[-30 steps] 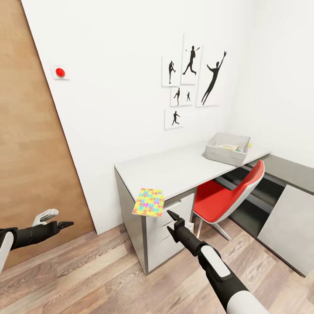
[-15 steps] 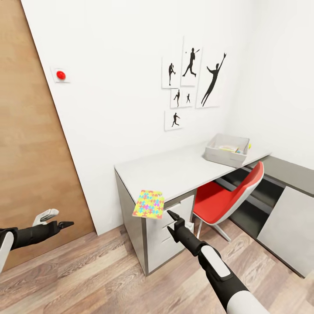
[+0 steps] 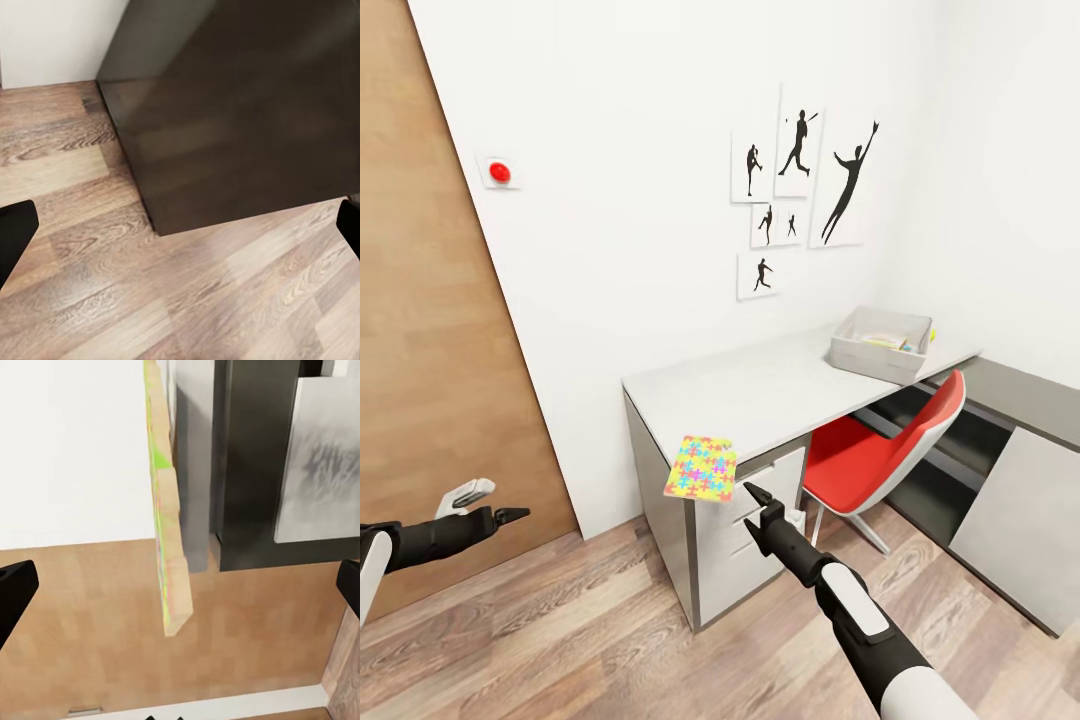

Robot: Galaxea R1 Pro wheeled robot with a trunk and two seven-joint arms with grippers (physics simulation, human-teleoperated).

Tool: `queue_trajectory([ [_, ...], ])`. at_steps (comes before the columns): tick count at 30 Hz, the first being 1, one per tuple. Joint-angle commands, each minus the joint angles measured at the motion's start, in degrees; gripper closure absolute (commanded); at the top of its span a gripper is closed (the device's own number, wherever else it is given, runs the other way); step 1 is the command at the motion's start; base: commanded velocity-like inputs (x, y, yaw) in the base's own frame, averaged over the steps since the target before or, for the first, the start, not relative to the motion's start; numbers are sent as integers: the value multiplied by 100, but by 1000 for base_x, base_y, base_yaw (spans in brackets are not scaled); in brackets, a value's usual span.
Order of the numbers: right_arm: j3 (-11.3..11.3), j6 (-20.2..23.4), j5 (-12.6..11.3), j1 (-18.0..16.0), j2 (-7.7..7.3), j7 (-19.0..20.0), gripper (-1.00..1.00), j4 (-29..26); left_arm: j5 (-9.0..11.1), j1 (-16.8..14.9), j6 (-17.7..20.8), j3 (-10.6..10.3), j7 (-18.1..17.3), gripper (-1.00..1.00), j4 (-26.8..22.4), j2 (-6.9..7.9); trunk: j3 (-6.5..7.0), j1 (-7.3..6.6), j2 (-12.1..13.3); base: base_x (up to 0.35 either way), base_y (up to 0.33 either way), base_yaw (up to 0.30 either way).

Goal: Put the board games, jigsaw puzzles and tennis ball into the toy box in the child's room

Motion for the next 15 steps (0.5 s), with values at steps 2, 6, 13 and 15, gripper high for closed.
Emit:
queue_trajectory([
  [2,7,15,-36,-4,8,7,-100,4,5,-4,34,5,-14,-100,-1,0,-6,0,-3,25,26,0],
  [6,7,10,-35,-4,15,7,-100,5,-6,-4,36,2,-12,-100,-1,0,-6,0,-3,113,124,0],
  [13,4,2,-34,-4,21,4,-100,7,-5,-4,36,6,-11,-100,-1,0,-6,0,-3,83,80,0],
  [15,7,-2,-34,-4,24,1,-100,9,-4,-4,36,6,-13,-100,-1,0,-6,0,-3,15,14,0],
])
